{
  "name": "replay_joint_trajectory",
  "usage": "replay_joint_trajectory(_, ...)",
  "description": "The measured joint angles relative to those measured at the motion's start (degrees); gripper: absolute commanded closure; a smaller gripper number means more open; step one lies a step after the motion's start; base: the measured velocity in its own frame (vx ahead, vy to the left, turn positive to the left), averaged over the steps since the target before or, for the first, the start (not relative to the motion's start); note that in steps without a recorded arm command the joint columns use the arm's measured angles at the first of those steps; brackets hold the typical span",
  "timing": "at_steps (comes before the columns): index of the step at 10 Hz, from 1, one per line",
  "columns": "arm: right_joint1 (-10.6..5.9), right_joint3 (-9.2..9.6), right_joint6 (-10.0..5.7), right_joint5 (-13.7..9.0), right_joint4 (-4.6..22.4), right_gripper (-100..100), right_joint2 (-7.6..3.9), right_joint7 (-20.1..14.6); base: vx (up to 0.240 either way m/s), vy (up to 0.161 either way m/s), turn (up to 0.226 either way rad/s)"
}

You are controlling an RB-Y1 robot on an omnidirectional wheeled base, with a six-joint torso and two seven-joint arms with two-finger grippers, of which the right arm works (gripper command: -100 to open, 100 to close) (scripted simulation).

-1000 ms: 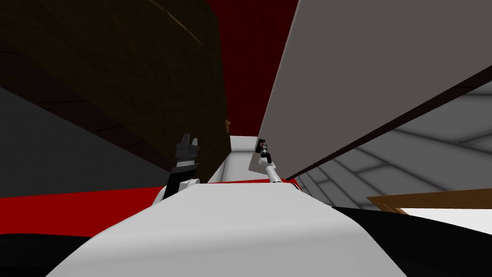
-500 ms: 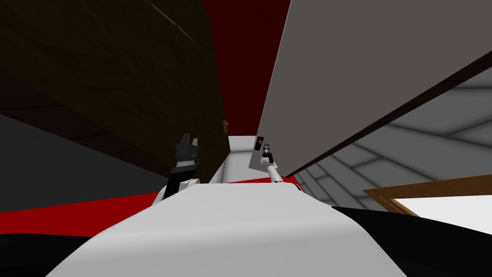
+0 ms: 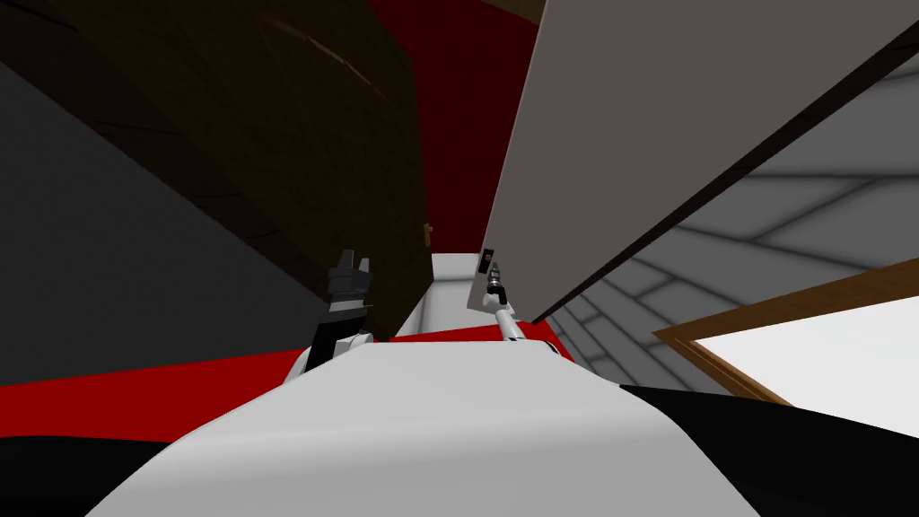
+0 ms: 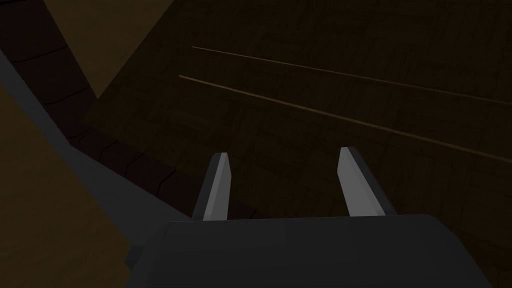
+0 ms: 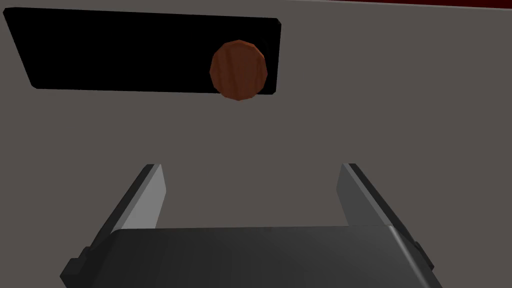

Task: Push the door open

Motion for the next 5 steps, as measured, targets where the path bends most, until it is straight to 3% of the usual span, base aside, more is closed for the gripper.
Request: replay_joint_trajectory(5,0.19,-0.21,-0.69,-0.1,0.2,-100,-1.05,0.0,0.158,-0.027,0.027)
